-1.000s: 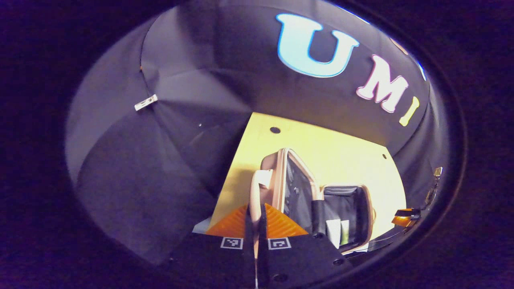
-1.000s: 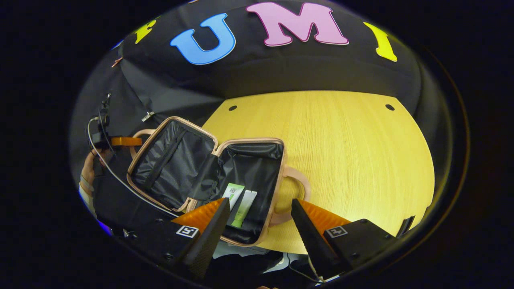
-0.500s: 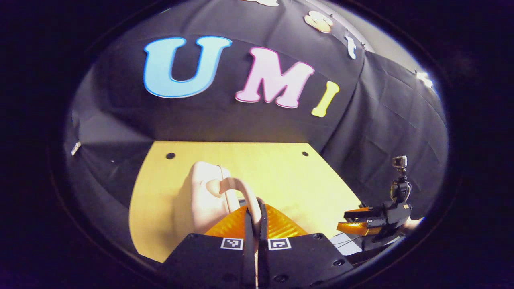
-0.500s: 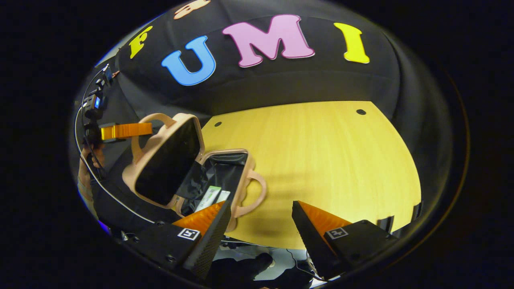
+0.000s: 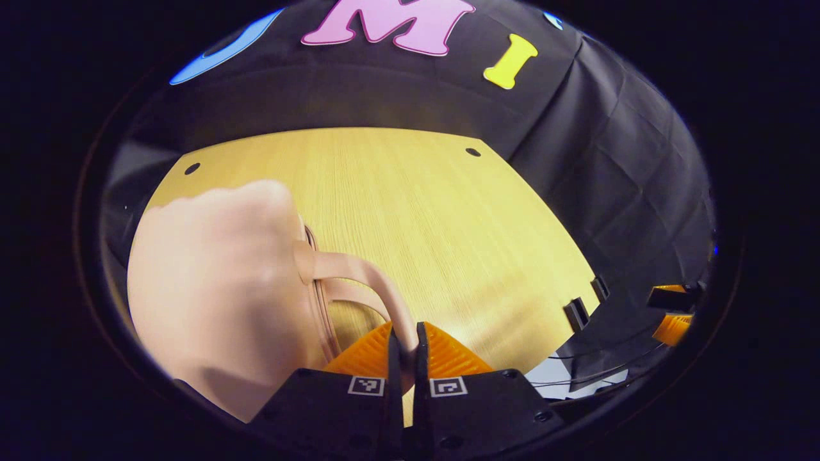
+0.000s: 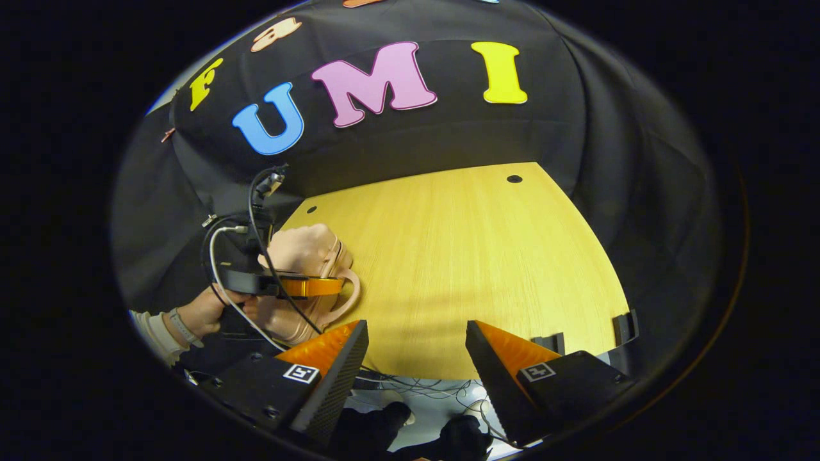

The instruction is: First open the suitcase, pack the skin care products into it, and then close the suitcase.

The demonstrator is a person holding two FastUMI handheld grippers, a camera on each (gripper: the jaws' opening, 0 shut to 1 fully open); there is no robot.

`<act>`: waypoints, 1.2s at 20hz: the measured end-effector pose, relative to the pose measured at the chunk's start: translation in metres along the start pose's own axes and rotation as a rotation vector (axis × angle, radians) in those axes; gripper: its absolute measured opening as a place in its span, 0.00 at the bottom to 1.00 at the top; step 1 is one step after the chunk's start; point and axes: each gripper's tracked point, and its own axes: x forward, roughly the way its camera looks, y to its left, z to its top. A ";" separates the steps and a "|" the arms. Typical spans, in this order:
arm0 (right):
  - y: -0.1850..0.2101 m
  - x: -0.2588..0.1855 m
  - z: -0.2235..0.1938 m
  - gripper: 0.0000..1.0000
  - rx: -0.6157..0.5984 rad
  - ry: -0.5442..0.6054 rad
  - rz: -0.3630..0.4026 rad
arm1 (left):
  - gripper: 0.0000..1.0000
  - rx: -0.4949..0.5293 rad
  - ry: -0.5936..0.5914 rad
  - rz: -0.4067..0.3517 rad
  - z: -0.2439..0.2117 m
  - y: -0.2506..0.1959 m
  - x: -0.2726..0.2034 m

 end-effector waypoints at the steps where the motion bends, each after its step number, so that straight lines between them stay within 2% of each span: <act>1: -0.007 -0.001 -0.002 0.97 -0.006 0.003 0.002 | 0.14 0.013 0.017 0.022 -0.004 0.000 0.003; 4: -0.024 -0.005 -0.001 0.97 -0.065 -0.016 0.014 | 0.27 0.034 -0.013 0.119 0.006 0.005 -0.009; 5: -0.030 -0.006 0.006 0.97 -0.098 -0.033 0.011 | 0.53 0.046 -0.057 0.162 0.017 0.006 -0.022; 6: -0.037 -0.007 0.015 0.98 -0.141 -0.053 -0.001 | 0.70 0.070 -0.121 0.242 0.032 0.010 -0.040; 7: -0.040 -0.011 0.027 0.97 -0.189 -0.074 0.004 | 0.97 0.096 -0.196 0.315 0.049 0.010 -0.063; 8: -0.038 -0.015 0.042 0.98 -0.235 -0.107 0.017 | 0.98 0.105 -0.282 0.370 0.066 0.005 -0.088; 10: -0.031 -0.026 0.075 0.97 -0.320 -0.190 0.041 | 0.98 0.068 -0.452 0.401 0.095 -0.022 -0.139; 12: -0.019 -0.038 0.116 0.97 -0.361 -0.289 0.050 | 0.98 0.024 -0.571 0.386 0.116 -0.048 -0.191; 14: 0.002 -0.051 0.153 0.97 -0.344 -0.402 0.059 | 0.98 0.029 -0.668 0.373 0.131 -0.068 -0.237; 18: 0.039 -0.083 0.214 0.96 -0.307 -0.620 0.055 | 0.97 0.168 -0.911 0.415 0.178 -0.091 -0.317; 20: 0.050 -0.104 0.237 0.96 -0.284 -0.722 0.041 | 0.97 0.176 -0.932 0.448 0.179 -0.095 -0.328; 22: 0.059 -0.127 0.259 0.96 -0.263 -0.850 0.024 | 0.97 0.108 -0.914 0.392 0.174 -0.097 -0.320; 24: 0.059 -0.137 0.266 0.96 -0.265 -0.898 -0.020 | 0.97 0.054 -0.924 0.342 0.179 -0.101 -0.322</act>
